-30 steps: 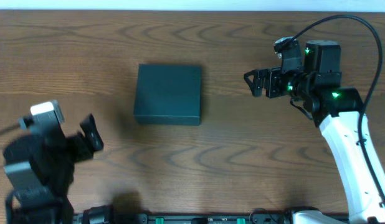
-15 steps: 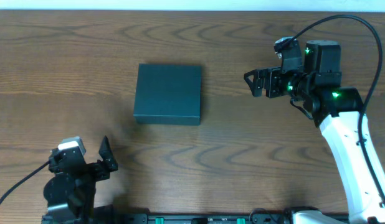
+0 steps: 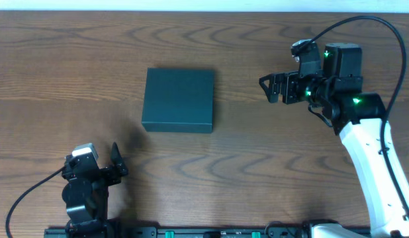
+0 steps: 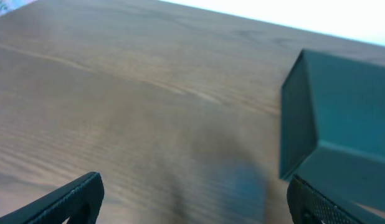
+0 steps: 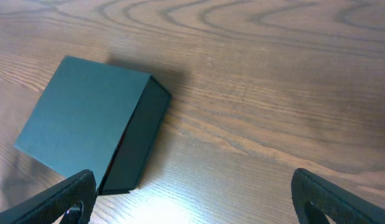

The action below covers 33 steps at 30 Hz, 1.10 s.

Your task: Pack container

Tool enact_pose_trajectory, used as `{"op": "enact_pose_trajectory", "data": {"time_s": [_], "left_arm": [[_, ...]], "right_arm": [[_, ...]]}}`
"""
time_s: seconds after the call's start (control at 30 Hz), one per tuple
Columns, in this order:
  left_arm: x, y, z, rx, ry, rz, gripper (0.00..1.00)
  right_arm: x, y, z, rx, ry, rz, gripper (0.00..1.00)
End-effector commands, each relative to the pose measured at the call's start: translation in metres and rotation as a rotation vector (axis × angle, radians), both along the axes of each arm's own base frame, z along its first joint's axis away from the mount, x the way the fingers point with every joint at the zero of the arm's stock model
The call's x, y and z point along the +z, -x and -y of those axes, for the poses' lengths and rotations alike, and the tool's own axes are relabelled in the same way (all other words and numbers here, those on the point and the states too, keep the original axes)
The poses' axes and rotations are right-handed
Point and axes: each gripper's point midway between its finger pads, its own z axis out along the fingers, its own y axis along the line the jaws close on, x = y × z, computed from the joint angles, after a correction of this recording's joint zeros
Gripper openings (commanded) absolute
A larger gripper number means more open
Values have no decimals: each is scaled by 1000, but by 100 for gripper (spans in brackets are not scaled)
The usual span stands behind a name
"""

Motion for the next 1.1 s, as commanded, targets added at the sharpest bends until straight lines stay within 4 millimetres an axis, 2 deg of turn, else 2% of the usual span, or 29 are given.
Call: {"op": "enact_pose_trajectory", "data": {"time_s": [0.0,0.27,0.47,1.07], "left_arm": [[-5,1,-7,34,-33,-4,95],[-16,2,-12,60,-44,-9,95],[-10,3,-14,73,-53,20,95],[-10,2,-12,60,-44,22,95]], "right_arm": [[5,-1,0,7,4,16,99],[5,-1,0,7,4,16,99],[5,-1,0,7,4,16,99],[5,-1,0,7,4,16,99]]}}
